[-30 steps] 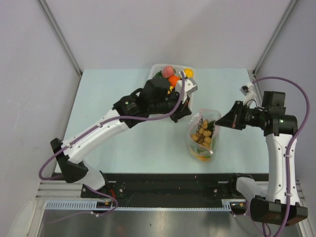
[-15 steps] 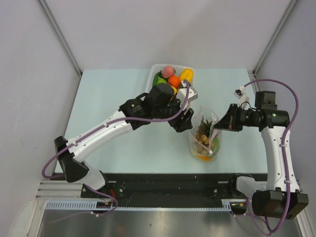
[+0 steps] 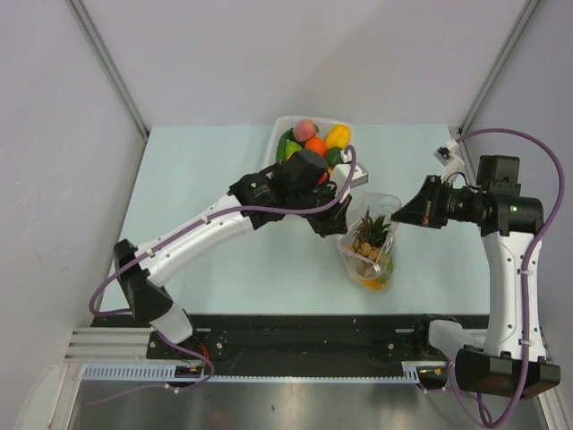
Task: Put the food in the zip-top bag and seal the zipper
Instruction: Adjust the zipper food storage bag at the center of the board, then pick up the fake fruit from the bin.
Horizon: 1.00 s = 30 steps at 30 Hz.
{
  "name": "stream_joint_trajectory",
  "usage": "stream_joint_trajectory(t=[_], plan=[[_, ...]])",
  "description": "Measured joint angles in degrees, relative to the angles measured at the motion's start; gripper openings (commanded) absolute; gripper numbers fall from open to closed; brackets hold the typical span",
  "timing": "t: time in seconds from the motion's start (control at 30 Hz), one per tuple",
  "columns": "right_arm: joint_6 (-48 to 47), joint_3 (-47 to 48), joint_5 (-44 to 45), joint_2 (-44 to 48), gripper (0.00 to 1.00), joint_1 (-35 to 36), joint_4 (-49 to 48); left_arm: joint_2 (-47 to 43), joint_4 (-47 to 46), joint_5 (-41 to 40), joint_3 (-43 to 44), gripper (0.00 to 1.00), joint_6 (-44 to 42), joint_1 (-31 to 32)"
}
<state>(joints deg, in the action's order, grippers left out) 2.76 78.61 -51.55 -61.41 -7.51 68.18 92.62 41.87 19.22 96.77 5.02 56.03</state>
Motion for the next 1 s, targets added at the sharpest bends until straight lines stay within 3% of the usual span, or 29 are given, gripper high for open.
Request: stream_joint_trajectory(t=[0.23, 0.27, 0.3, 0.33, 0.43, 0.53, 0.8, 1.0], plan=[[-3.39, 2.12, 0.33, 0.02, 0.0, -2.05, 4.09, -1.9, -0.55, 0.74, 6.88, 0.0, -0.55, -0.02], [-3.45, 1.57, 0.74, 0.04, 0.0, -2.12, 3.5, -2.36, -0.85, 0.92, 6.88, 0.05, -0.5, -0.02], [-3.45, 0.5, 1.27, 0.15, 0.0, -2.12, 2.69, -2.47, -0.98, 1.27, 6.88, 0.15, -0.5, -0.02], [-3.41, -0.7, 1.95, 0.15, 0.0, -2.14, 2.16, -2.25, -1.03, 1.81, 6.88, 0.42, -0.48, -0.02], [-3.23, -3.08, 3.63, -1.57, 0.0, -2.16, 1.7, -0.44, -1.86, 4.0, 6.56, 0.81, -0.31, -1.09], [-3.19, -3.23, 4.35, -3.41, 0.0, -2.23, 0.46, 0.76, -3.82, 6.8, 4.92, 0.97, 1.44, -5.42], [-3.19, -0.74, 3.02, -2.97, 0.0, -3.5, 1.07, 0.76, -13.16, 4.92, 2.93, 0.97, -4.46, -23.98], [-2.75, 1.14, 2.64, -2.03, 0.0, -3.85, 0.92, 6.64, -18.01, 3.63, 0.98, 0.93, -17.33, -24.87]])
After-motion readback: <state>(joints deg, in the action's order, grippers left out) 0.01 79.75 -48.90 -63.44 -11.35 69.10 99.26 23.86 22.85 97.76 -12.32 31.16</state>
